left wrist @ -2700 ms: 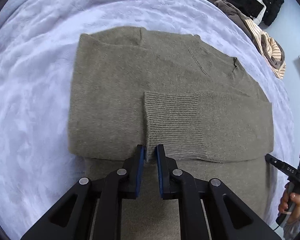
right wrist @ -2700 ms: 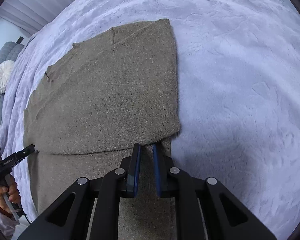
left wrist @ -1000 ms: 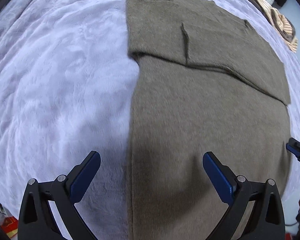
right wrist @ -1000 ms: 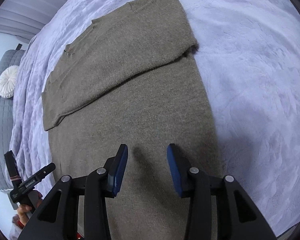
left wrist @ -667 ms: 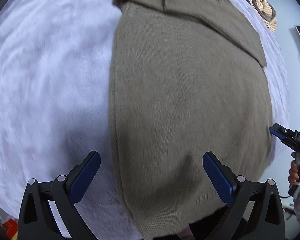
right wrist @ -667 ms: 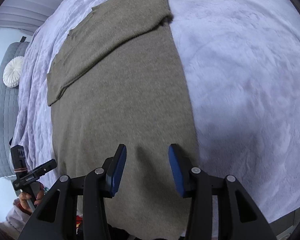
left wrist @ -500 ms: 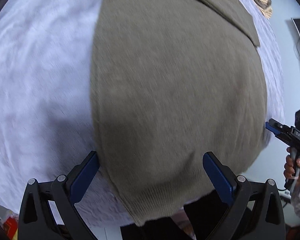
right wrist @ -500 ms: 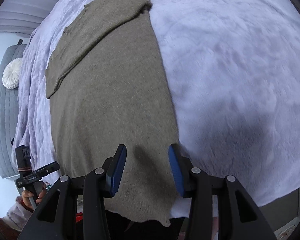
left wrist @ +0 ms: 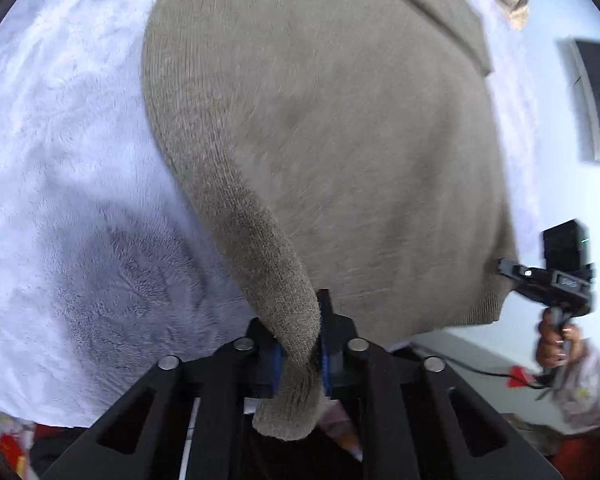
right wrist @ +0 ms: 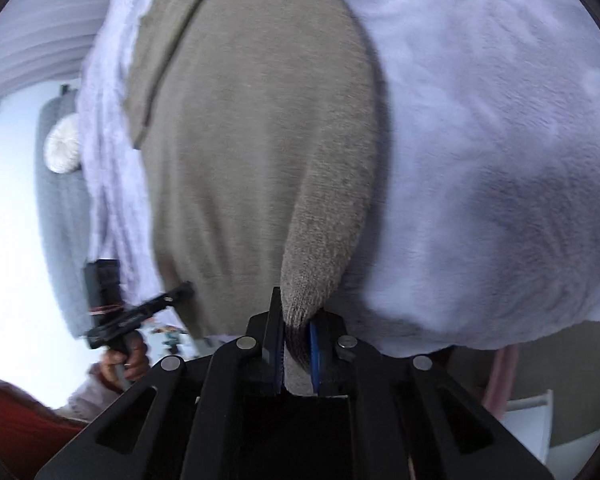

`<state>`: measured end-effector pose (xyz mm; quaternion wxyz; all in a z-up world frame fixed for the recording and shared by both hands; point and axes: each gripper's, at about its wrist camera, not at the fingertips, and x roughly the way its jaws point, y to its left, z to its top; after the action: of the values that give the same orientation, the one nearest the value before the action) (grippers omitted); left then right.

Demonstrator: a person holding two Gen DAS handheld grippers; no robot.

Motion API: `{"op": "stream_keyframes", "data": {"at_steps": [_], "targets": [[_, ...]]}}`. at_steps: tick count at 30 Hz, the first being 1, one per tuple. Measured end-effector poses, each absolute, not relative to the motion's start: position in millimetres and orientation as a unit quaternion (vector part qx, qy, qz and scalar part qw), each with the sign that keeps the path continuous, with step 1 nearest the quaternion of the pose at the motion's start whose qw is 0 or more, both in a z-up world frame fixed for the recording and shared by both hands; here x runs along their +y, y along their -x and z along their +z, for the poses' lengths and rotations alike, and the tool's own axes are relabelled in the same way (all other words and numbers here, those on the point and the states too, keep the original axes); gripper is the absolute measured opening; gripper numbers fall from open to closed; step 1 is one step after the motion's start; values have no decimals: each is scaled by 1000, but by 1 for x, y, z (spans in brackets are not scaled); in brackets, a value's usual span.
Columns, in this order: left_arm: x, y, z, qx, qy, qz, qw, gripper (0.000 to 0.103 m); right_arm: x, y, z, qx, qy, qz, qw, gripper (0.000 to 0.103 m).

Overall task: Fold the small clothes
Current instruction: 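Grasp the sweater hem with both grippers and lift it, then fold the held hem up over the body toward the collar, release both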

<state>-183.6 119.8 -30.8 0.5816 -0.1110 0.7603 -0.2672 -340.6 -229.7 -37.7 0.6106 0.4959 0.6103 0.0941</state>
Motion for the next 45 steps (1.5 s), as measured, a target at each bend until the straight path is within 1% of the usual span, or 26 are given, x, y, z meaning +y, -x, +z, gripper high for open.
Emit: {"op": "stream_keyframes", "data": {"at_steps": [3,8,10,13,15,19,22,23,24,29,32,35,36,37,38,39,40,42,45], "targets": [[129,164,-11,738,175,-280,588,14,-237,328,-22,555,-545,115,618,10],[131,114,20,679,227,-289,635,14,-254,282,-1,467,-592,143,641,10],[127,92,26,660,230,-292,653,14,-262,258,2,440,-601,150,650,10],[118,55,31,634,201,-287,689,14,-274,212,6,413,-601,154,667,10],[121,27,28,628,182,-274,706,14,-280,185,2,412,-593,148,676,10],[117,-1,13,623,135,-255,727,15,-294,141,-18,431,-584,118,678,10],[106,-16,-8,639,112,-245,720,15,-302,124,-33,448,-582,94,672,10],[103,-18,-15,646,111,-239,717,16,-304,122,-39,451,-587,87,667,10],[103,-20,-19,650,110,-233,715,23,-310,121,-45,453,-592,82,662,10],[109,-18,-26,660,109,-230,707,23,-317,125,-61,454,-607,69,649,11],[99,-17,-22,662,83,-236,707,24,-317,124,-62,455,-609,70,646,14],[90,-15,-14,659,59,-241,710,24,-319,122,-62,456,-611,71,644,14],[87,-15,-12,657,52,-241,712,26,-319,120,-62,457,-611,69,643,14],[87,-15,-8,655,45,-244,713,46,-320,121,-61,457,-611,69,642,14],[87,-13,-4,650,39,-244,718,61,-320,121,-60,458,-611,69,642,14],[88,-12,2,639,26,-233,733,94,-320,120,-59,458,-611,69,642,14],[89,-10,10,619,8,-219,754,101,-320,119,-58,459,-610,69,642,14],[93,-7,18,610,-6,-223,760,101,-318,117,-55,466,-602,64,645,14],[102,-1,23,615,-10,-207,761,101,-318,122,-45,484,-571,51,661,19]]}}
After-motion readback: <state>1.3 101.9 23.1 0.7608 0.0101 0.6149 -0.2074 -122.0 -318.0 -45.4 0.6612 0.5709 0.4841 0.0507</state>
